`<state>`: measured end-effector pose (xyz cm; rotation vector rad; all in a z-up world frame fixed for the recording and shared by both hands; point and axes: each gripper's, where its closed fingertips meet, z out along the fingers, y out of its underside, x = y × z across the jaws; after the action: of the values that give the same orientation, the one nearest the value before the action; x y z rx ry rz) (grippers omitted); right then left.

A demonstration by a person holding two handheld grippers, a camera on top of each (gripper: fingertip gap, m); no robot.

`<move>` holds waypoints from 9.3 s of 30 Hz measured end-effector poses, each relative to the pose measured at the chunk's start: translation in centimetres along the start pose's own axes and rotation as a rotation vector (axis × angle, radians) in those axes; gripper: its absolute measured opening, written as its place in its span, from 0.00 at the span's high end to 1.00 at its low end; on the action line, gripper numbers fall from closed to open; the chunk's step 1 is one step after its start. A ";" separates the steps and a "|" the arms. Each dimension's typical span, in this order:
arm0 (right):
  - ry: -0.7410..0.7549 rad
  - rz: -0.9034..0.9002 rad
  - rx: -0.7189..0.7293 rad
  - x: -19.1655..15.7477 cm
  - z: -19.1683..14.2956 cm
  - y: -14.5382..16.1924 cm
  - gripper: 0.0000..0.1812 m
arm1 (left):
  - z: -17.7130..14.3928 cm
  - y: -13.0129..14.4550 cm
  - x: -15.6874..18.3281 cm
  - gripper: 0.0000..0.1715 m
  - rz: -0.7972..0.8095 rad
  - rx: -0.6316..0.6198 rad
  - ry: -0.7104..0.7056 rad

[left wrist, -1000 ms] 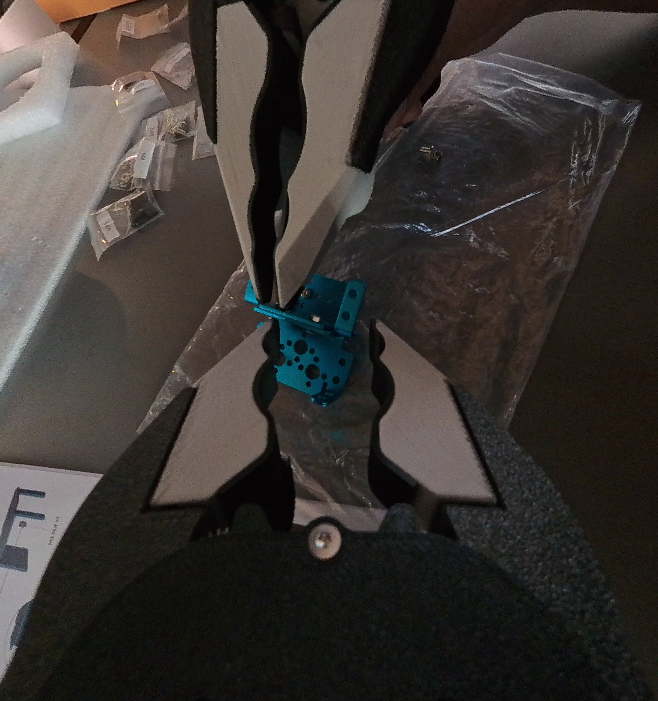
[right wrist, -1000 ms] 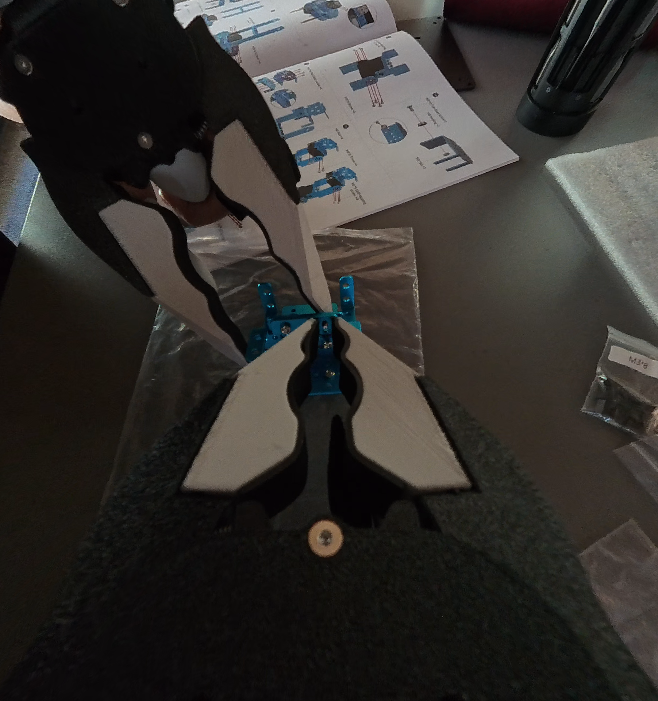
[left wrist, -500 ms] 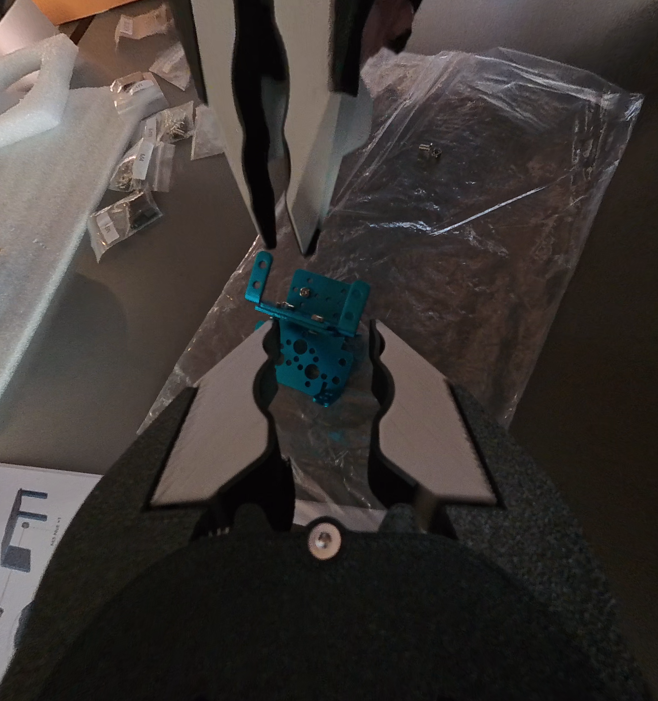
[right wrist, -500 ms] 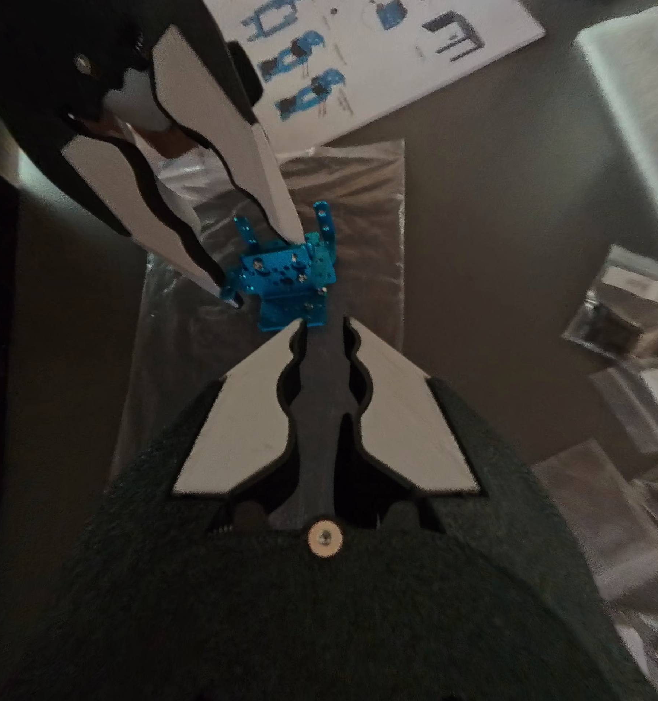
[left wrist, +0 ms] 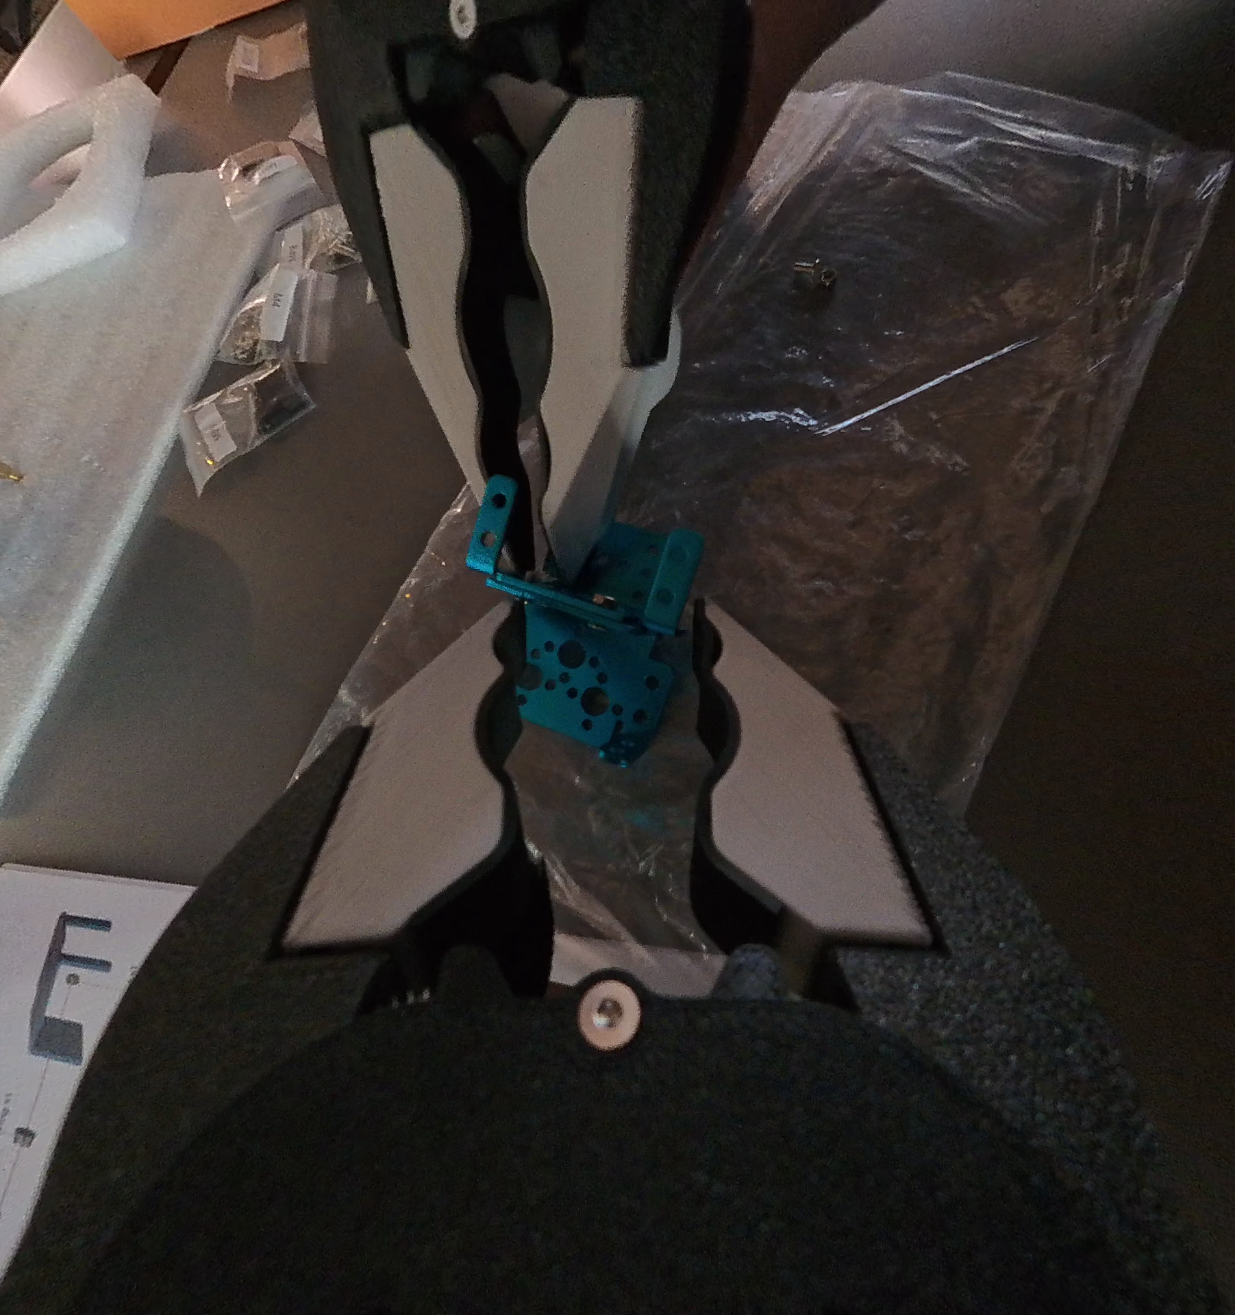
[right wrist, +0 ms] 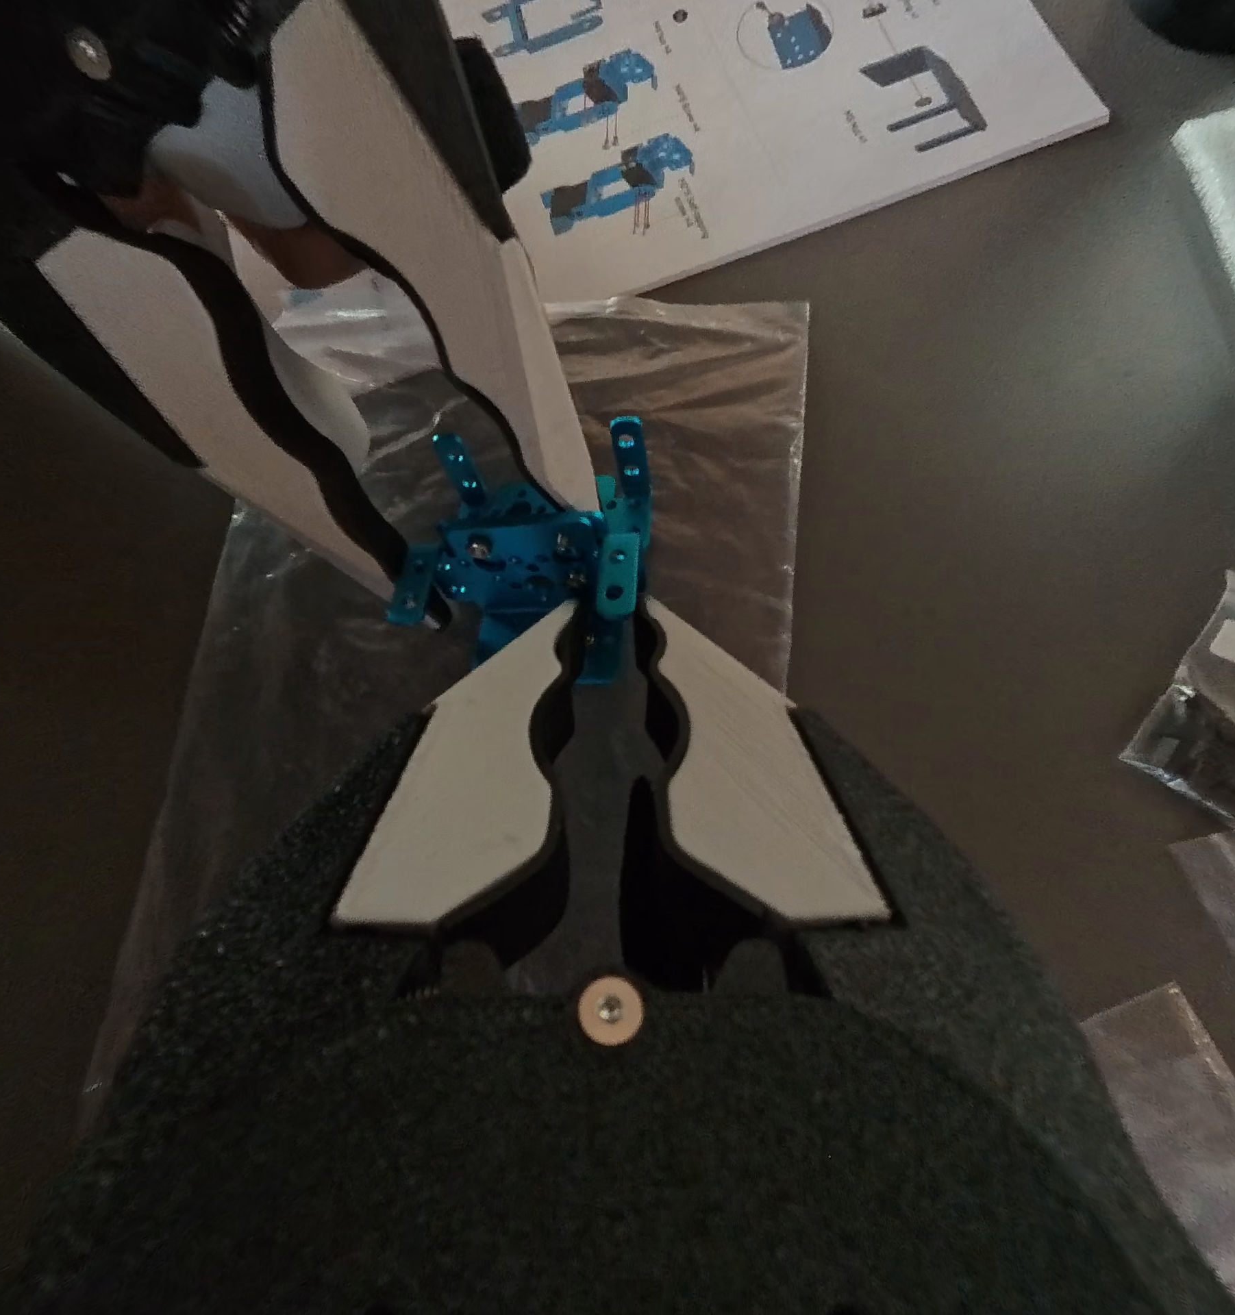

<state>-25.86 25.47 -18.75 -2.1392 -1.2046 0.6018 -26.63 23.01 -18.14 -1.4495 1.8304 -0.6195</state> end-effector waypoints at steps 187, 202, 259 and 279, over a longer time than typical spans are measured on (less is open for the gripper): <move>-0.280 0.028 -0.008 -0.1 -4.7 0.6 0.87 | 0.4 -0.5 0.8 0.71 0.068 0.009 0.008; -0.128 -0.002 -0.001 0.3 -1.8 -1.3 0.96 | 0.0 -0.5 1.0 0.71 -0.015 0.006 0.032; -0.081 -0.301 0.001 -4.3 -1.4 1.9 0.89 | 0.7 -1.5 1.3 0.75 -0.159 0.023 0.052; -0.129 -0.263 -0.012 -5.5 -1.6 2.2 0.94 | 0.7 -1.5 1.5 0.74 -0.143 0.021 0.051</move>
<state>-26.24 19.35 -18.65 -1.9316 -1.5334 0.6233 -25.32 21.24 -17.82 -1.5731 1.7639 -0.7502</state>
